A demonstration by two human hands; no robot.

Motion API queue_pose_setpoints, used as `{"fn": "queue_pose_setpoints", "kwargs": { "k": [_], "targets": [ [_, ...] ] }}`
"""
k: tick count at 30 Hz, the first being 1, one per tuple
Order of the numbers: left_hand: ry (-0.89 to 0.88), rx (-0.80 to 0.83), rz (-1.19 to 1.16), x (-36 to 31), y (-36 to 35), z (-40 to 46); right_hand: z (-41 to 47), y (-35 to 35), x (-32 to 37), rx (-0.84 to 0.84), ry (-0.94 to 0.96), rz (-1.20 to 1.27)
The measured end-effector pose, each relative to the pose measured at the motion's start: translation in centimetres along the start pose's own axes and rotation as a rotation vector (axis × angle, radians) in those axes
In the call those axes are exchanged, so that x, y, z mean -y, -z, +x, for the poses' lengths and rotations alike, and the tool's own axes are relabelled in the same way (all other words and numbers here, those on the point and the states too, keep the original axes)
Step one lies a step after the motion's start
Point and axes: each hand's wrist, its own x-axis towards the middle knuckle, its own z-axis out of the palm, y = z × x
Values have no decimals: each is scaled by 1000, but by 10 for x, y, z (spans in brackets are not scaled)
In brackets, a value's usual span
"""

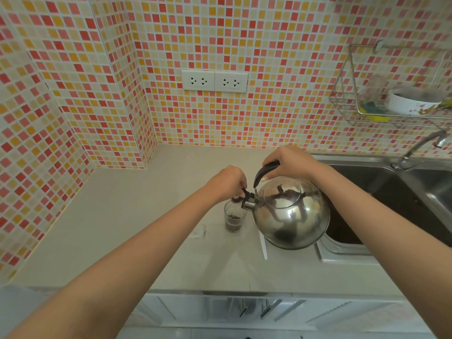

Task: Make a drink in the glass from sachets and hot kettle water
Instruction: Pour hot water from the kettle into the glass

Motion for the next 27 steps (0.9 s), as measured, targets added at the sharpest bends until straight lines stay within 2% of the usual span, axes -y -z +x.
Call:
{"fn": "queue_pose_setpoints", "kwargs": {
  "k": [27],
  "targets": [
    [-18, -3, 9, 1, -6, 4, -1, 0, 1, 3, -26, 7]
  ]
}}
